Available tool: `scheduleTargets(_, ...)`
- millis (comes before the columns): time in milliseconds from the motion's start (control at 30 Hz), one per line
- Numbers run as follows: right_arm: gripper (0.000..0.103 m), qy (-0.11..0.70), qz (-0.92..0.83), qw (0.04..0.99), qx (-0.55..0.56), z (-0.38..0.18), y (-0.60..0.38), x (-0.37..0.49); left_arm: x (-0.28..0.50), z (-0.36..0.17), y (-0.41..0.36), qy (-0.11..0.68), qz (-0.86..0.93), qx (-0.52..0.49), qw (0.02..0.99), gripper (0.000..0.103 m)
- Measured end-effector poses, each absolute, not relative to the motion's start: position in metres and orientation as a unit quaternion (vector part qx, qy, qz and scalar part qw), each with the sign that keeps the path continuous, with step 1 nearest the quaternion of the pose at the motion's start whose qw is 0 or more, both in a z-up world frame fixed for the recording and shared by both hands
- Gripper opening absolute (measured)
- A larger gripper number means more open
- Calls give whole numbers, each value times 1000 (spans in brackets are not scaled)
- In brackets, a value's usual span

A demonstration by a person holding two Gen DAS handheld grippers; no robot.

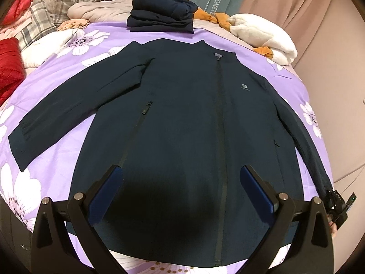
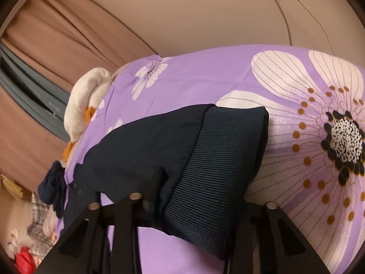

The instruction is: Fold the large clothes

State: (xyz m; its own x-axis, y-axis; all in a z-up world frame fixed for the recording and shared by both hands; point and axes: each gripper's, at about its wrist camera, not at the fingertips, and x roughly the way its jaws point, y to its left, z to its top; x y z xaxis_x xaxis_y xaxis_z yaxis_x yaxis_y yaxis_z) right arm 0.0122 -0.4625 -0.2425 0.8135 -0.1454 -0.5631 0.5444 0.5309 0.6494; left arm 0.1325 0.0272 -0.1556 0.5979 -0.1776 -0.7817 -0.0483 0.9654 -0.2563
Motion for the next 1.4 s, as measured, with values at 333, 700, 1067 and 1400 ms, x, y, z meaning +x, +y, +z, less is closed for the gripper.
scheduleTargets(333, 24, 207, -178, 878, 393, -169, -440, 39, 136, -164, 56, 444, -39, -150, 883, 103)
scheduleTargets(700, 16, 224, -166, 944, 179, -39, -326, 145, 158, -172, 115, 434, -49, -200, 877, 103)
scheduleTargets(1067, 16, 269, -42, 962, -40, -56, -92, 280, 175, -198, 172, 441, -6, -213, 872, 103)
scheduleTargets(1400, 54, 424, 51, 892, -144, -202, 15, 348, 190, -218, 190, 461, -11, -250, 852, 103)
